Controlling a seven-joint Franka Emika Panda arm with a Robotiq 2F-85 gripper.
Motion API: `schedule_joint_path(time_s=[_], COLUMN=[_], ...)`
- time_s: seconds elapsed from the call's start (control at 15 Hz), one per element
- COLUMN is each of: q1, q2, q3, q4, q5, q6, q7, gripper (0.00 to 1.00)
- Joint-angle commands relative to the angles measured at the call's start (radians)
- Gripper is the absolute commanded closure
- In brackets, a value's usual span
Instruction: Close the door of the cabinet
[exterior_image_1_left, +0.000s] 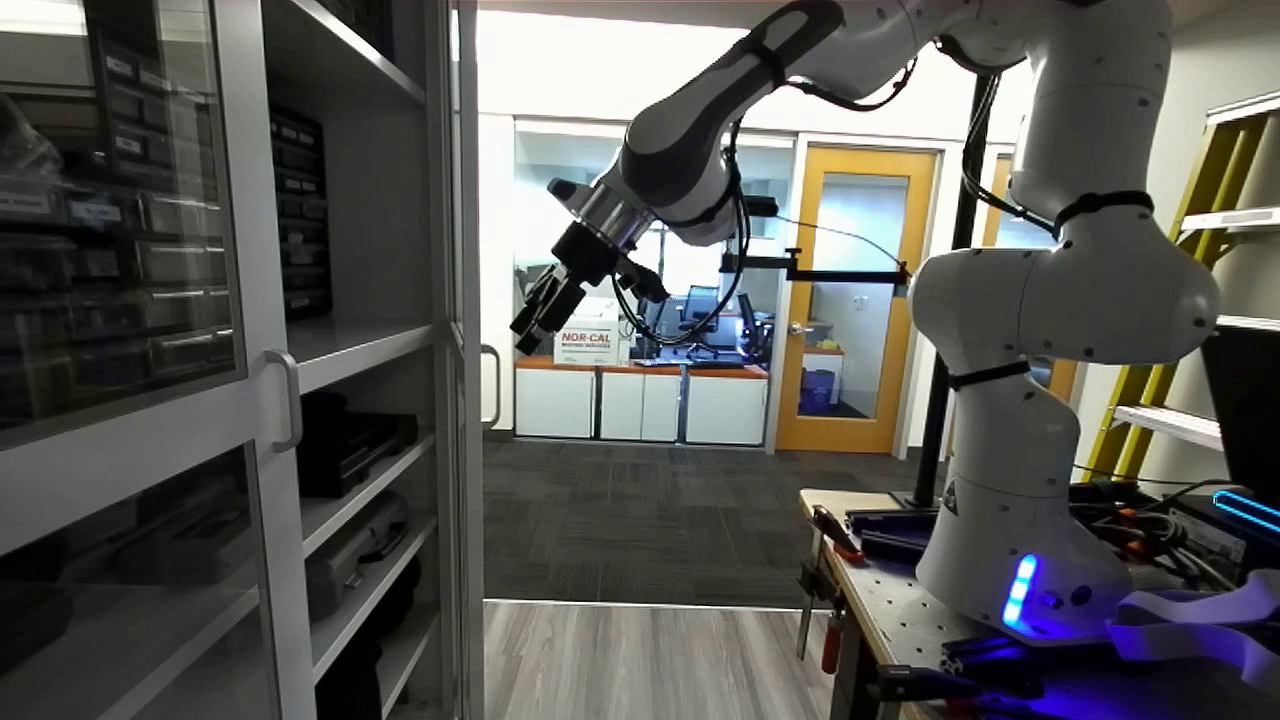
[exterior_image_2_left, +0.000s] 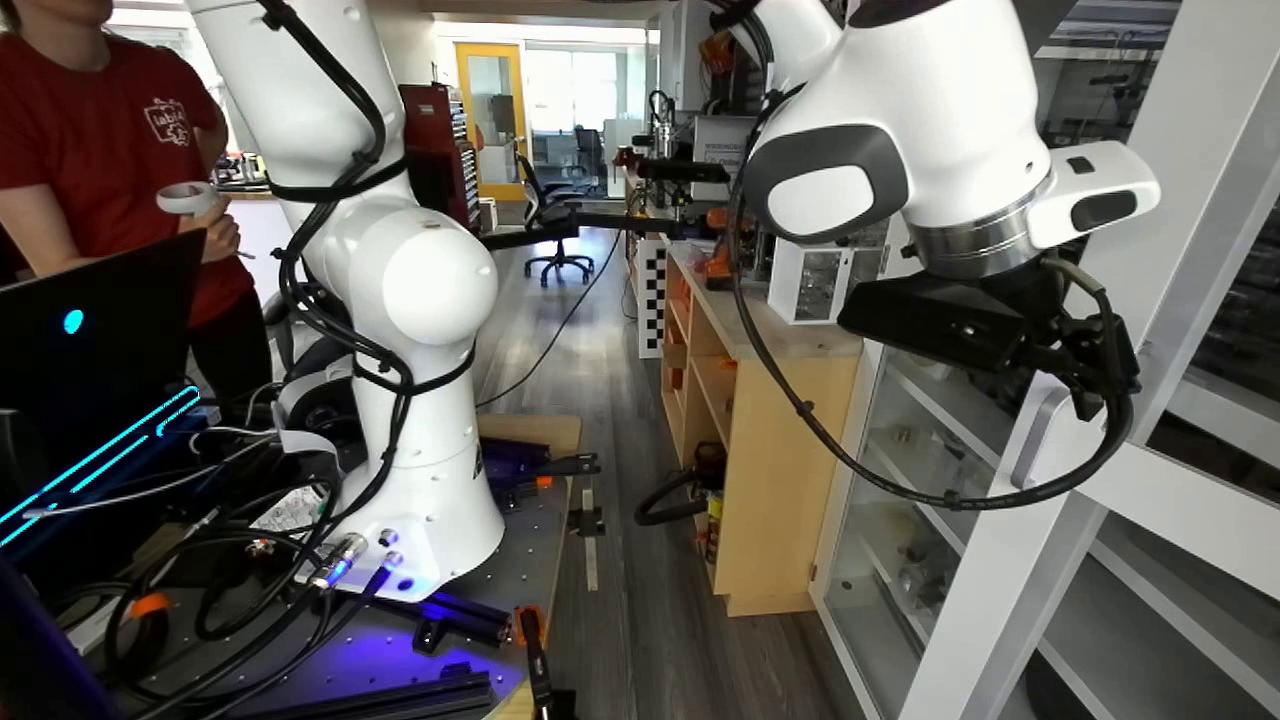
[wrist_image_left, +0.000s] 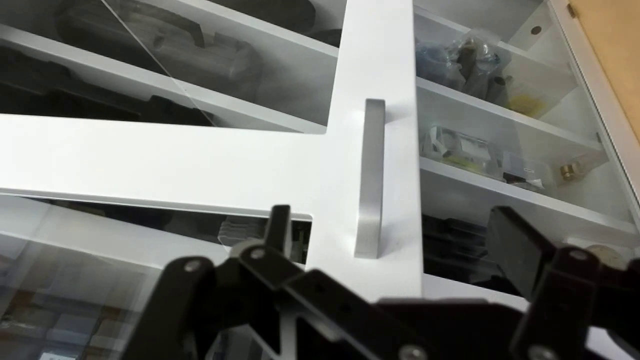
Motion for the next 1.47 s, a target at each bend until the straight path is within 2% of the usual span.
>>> schedule_joint_path(time_s=[0.0,0.27,0.33,0.4,0.73,0.8,0.87,0.93,1.13,1.2,1.27,1.33,1.4], q1=[0.105,0.199,0.223,0.246,0.366,0.397,0.429,0.464,0.568,0.603,0.636,0.669,0.698], q2=[0.018,0.016,0.014,0.012,0.005,0.004,0.0,0.001,-0.003,-0.005,-0.009,-0.01,-0.012], q3=[-0.111,-0.211,-0.234,-0.256,-0.371,-0.398,-0.426,-0.455,-0.543,-0.574,-0.607,-0.641,-0.674], q4=[0.033,0.038,0.038,0.039,0.047,0.049,0.052,0.058,0.074,0.08,0.087,0.095,0.103], q5=[0.08,0.115,0.12,0.124,0.129,0.128,0.127,0.128,0.111,0.106,0.098,0.09,0.083], q6=[-0.011,-0.02,-0.019,-0.018,-0.02,-0.015,-0.017,-0.019,-0.012,-0.008,-0.005,-0.002,0.0], q7=[-0.087,-0.129,-0.136,-0.142,-0.154,-0.157,-0.159,-0.155,-0.155,-0.157,-0.161,-0.163,-0.164], gripper=[0.0,0.0,0.1,0.27,0.61,0.16,0.2,0.19,0.02,0.01,0.1,0.35,0.36])
